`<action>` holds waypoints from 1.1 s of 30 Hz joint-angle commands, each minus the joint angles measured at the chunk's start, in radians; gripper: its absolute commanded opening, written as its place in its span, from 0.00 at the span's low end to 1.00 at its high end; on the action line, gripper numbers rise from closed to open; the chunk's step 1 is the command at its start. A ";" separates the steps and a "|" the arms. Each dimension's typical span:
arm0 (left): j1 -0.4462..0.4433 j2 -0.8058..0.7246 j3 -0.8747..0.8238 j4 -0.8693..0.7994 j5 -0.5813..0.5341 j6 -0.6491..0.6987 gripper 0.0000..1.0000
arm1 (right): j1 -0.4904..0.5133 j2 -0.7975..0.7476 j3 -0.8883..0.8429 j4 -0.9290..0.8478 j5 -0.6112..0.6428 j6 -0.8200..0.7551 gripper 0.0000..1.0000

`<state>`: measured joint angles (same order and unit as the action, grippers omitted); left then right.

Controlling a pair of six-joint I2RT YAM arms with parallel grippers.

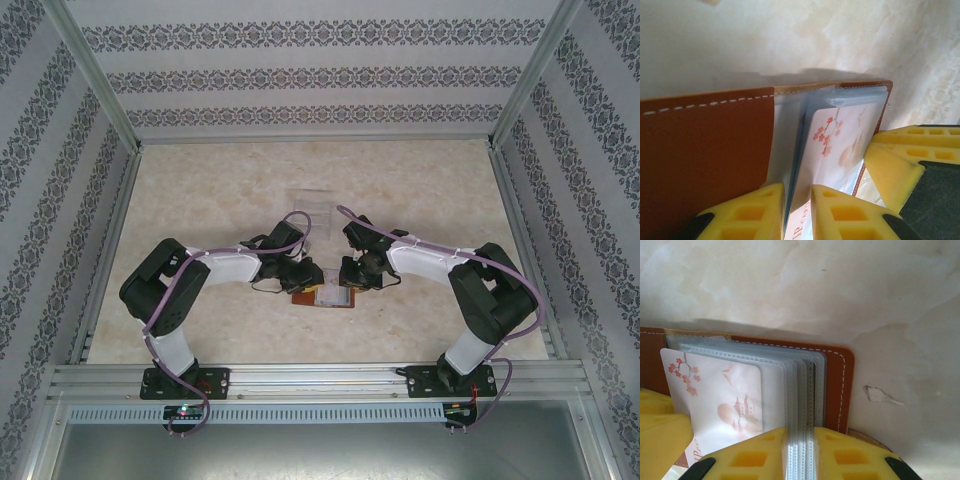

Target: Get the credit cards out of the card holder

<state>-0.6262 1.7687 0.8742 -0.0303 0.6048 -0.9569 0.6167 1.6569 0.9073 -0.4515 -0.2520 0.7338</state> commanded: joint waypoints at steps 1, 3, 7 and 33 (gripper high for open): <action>0.009 0.017 -0.018 0.068 0.030 -0.034 0.18 | -0.011 0.005 -0.011 -0.031 0.015 -0.007 0.21; 0.010 0.013 -0.020 0.059 0.025 -0.033 0.16 | -0.012 0.005 -0.013 -0.030 0.016 -0.007 0.21; 0.011 0.001 -0.002 -0.010 -0.007 -0.003 0.12 | -0.011 0.005 -0.013 -0.030 0.015 -0.007 0.21; 0.013 -0.105 0.101 -0.403 -0.247 0.185 0.10 | -0.011 0.004 -0.008 -0.038 0.017 -0.011 0.20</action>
<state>-0.6262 1.6642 0.9691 -0.3721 0.3897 -0.7883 0.6167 1.6569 0.9073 -0.4526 -0.2520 0.7338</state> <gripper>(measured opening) 0.100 0.201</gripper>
